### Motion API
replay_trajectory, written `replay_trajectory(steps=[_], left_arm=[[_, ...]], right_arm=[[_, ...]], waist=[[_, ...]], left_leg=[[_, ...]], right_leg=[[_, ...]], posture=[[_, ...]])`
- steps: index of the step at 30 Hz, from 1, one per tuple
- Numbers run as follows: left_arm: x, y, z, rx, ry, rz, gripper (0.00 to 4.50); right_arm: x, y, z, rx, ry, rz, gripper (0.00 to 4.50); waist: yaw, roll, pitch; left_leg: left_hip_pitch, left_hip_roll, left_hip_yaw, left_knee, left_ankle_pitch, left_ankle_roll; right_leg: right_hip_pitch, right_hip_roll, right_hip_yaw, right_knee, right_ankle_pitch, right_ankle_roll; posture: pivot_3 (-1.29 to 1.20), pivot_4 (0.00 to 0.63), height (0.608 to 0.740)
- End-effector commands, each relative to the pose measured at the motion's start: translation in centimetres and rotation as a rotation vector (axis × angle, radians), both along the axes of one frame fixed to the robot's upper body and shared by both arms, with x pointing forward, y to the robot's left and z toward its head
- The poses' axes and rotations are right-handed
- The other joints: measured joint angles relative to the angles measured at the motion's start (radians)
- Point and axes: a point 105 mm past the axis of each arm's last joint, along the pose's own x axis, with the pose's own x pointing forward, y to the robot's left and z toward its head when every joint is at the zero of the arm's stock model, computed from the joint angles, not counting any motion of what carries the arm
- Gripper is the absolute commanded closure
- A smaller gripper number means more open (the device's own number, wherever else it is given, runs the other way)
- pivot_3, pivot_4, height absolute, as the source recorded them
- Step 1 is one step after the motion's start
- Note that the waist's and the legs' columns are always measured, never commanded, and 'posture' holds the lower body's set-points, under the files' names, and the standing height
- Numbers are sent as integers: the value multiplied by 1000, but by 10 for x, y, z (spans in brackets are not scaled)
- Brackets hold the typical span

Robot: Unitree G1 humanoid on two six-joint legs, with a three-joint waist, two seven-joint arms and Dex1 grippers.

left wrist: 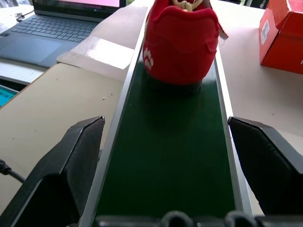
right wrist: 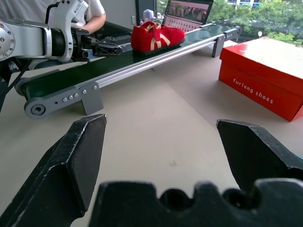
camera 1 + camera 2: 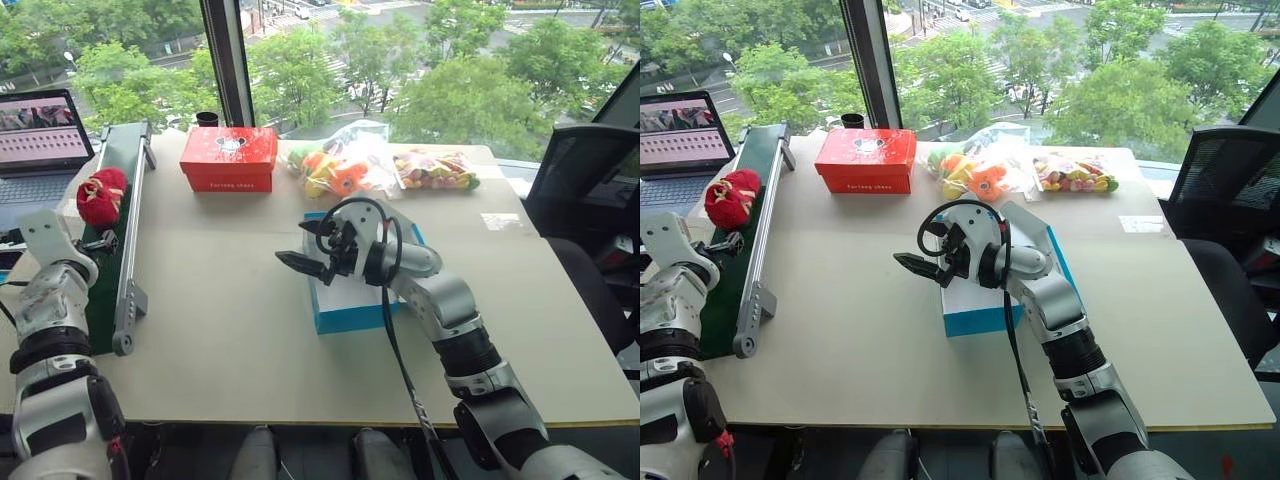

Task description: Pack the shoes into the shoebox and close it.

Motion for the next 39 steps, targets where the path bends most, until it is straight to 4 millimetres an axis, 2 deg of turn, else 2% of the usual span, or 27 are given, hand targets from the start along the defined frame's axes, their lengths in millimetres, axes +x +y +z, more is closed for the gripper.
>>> replay_trajectory(steps=[1, 5, 7, 8, 12, 16, 17, 18, 19, 20, 21, 22, 26, 29, 31, 34, 36, 39], left_arm=[[2, 7, 13, 65, -24, 8, 0], [0, 11, 8, 59, -11, 18, 0], [0, 11, 4, 47, 2, 19, 533], [0, 11, 2, 42, 3, 25, 658], [3, 11, 13, 37, -54, 47, 1964], [21, -16, 39, 93, -134, -57, 2067], [30, -36, 55, 106, -196, -139, 2067], [38, -64, 75, 88, -277, -244, 2067], [41, -94, 93, 78, -351, -350, 2067], [41, -113, 105, 69, -395, -418, 2067], [39, -123, 109, 63, -412, -449, 2067], [37, -144, 116, 45, -436, -512, 2067], [32, -215, 125, 69, -391, -584, 2067], [16, -270, 136, 37, -414, -742, 2067], [8, -292, 138, 22, -418, -815, 2067], [7, -306, 133, -43, -389, -826, 2067], [8, -310, 124, -71, -352, -812, 2067], [3, -326, 127, -100, -357, -856, 2067]], right_arm=[[-5, -2, 15, 27, -47, 8, 99], [-6, -5, 12, 7, -43, 3, 99], [-5, -6, 12, 4, -41, 0, 0], [-5, -6, 12, 3, -41, -1, 0], [-4, -8, 12, -10, -42, -9, 0], [-3, -9, 15, -4, -36, -17, 0], [-2, -10, 21, 40, -11, -21, 0], [1, -13, 33, 137, 55, -31, 0], [3, -17, 44, 242, 138, -28, 0], [4, -19, 51, 310, 197, -19, 0], [4, -20, 55, 343, 232, -12, 0], [6, -24, 61, 398, 284, -14, 0], [27, -53, 97, 708, 420, -70, 0], [37, -74, 108, 824, 470, -110, 0], [40, -85, 113, 879, 475, -136, 0], [42, -102, 130, 1029, 484, -145, 0], [41, -104, 134, 1034, 480, -149, 0], [42, -107, 130, 1012, 479, -198, 0]], waist=[[-2, 0, 0], [-5, 0, 0], [-3, 0, 0], [-3, 0, 0], [-3, 0, 0], [4, 0, 0], [7, 0, 0], [11, -1, 0], [21, -1, 1], [28, -2, 1], [31, -2, 1], [29, -2, 1], [25, -2, 1], [20, -2, 1], [15, -2, 1], [3, -1, 2], [-5, 0, 2], [-8, 0, 2]], left_leg=[[0, 0, 0, 0, 0, 0], [0, 0, 0, 0, 0, 0], [0, 0, 0, 0, 0, 0], [0, 0, 0, 0, 0, 0], [0, 0, 0, 0, 0, 0], [-1, 0, 0, 0, 0, 0], [-1, 0, -1, 0, 0, 0], [-2, 0, -1, 1, 0, 0], [-4, 0, -1, 1, 1, -1], [-9, 0, -3, 2, 2, -3], [-13, 0, -4, 2, 4, -6], [-18, 0, -5, 4, 5, -7], [-17, 0, -5, 3, 5, -7], [-15, 0, -5, 1, 5, -6], [-15, 0, -5, 1, 5, -6], [-15, 0, -5, 1, 5, -6], [-15, 0, -5, 1, 6, -5], [-15, 0, -5, 0, 6, -4]], right_leg=[[0, 0, 0, 0, 0, 0], [-1, 0, 0, 0, 0, 0], [-1, 0, 0, 1, 0, 0], [-1, 0, 0, 1, 0, 0], [-1, 0, -1, 1, 0, 0], [-1, 0, -1, 1, 0, 0], [-1, 0, -2, 1, 0, 0], [-1, 0, -2, 1, 0, 0], [-2, 0, -2, 1, 0, 0], [-5, 0, -3, 2, 0, 0], [-9, 0, -4, 2, 1, -1], [-12, 0, -5, 3, 2, -2], [-12, -1, -4, 3, 3, -2], [-12, 0, -4, 3, 3, -2], [-12, 0, -4, 3, 3, -2], [-12, 0, -3, 2, 3, -2], [-12, 0, -3, 3, 3, -2], [-12, 0, -3, 3, 3, -2]], posture=[[0, 150, 739], [0, 150, 739], [0, 150, 739], [0, 150, 739], [0, 150, 739], [0, 150, 739], [0, 150, 739], [0, 150, 739], [0, 150, 739], [0, 150, 739], [0, 150, 739], [0, 150, 739], [0, 150, 739], [0, 150, 739], [0, 150, 739], [0, 150, 739], [0, 150, 739], [0, 150, 739]])
